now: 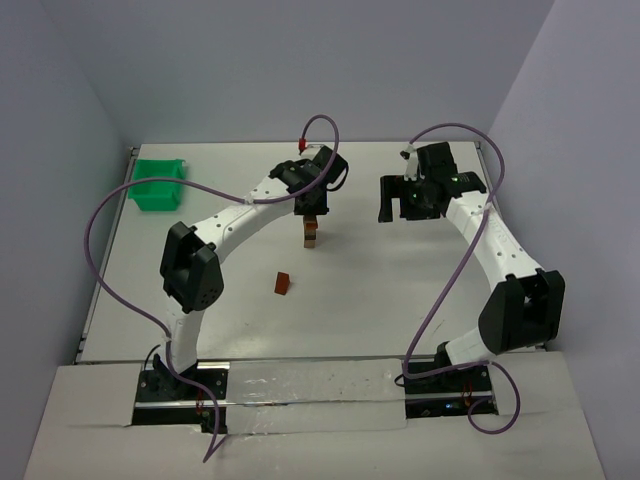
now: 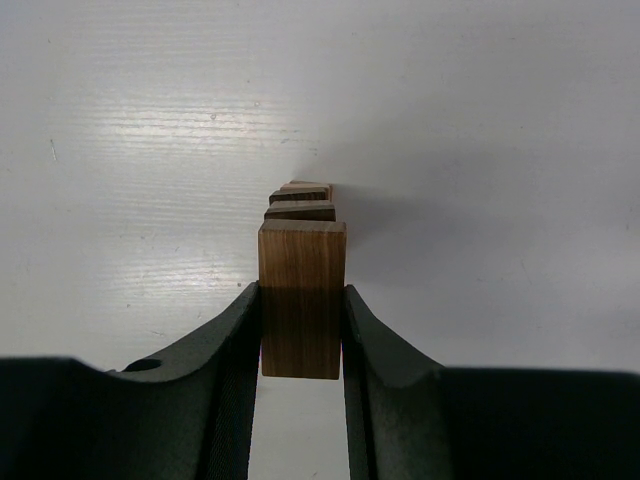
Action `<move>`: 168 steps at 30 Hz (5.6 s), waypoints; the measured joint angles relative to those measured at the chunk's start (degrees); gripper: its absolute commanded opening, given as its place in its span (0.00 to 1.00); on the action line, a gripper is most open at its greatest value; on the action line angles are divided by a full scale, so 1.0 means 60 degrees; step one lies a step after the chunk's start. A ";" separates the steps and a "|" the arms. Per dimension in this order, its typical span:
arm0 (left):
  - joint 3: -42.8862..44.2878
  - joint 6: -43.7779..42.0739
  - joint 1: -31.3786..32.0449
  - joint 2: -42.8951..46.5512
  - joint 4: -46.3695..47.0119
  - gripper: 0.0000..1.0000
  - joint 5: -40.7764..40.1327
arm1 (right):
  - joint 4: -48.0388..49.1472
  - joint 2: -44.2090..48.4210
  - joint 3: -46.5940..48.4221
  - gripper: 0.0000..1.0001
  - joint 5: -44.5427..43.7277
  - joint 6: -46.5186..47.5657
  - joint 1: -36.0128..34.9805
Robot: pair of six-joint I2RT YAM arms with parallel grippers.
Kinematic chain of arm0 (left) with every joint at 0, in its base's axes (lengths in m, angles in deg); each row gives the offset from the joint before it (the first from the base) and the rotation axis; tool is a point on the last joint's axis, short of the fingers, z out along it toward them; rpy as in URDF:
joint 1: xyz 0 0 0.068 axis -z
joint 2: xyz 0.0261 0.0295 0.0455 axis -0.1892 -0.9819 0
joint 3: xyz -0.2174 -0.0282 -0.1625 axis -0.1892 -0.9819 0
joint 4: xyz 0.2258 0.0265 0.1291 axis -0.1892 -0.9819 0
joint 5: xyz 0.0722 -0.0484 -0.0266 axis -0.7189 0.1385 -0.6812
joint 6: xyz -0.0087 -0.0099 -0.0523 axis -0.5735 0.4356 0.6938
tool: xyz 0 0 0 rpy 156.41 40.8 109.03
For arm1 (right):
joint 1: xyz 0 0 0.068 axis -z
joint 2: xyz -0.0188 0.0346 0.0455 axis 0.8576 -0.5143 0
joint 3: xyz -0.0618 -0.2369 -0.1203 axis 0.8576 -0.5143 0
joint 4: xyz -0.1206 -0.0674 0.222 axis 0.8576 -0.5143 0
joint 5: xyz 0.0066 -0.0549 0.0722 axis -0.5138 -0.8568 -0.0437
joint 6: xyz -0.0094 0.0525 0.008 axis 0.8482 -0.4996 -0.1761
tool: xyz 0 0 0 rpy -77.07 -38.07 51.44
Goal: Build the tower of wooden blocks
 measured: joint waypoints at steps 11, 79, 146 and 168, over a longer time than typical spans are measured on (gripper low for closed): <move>0.0000 0.0000 0.0000 -0.0078 0.0002 0.34 0.0133 | -0.0026 -0.0171 0.0124 1.00 0.0011 -0.0033 0.0004; -0.2853 -0.1426 -0.0320 0.2196 0.2079 0.94 0.1238 | -0.0100 -0.0624 0.0609 1.00 0.0340 -0.0078 0.0000; -0.7943 -0.2700 -0.0386 0.3188 0.3423 0.14 0.2673 | 0.0253 0.1038 -0.0743 1.00 0.1669 0.0514 0.0000; -0.9511 -0.4314 -0.1366 1.0009 0.7212 0.00 0.7816 | 0.0656 0.1127 -0.0143 1.00 0.5455 0.1390 -0.0395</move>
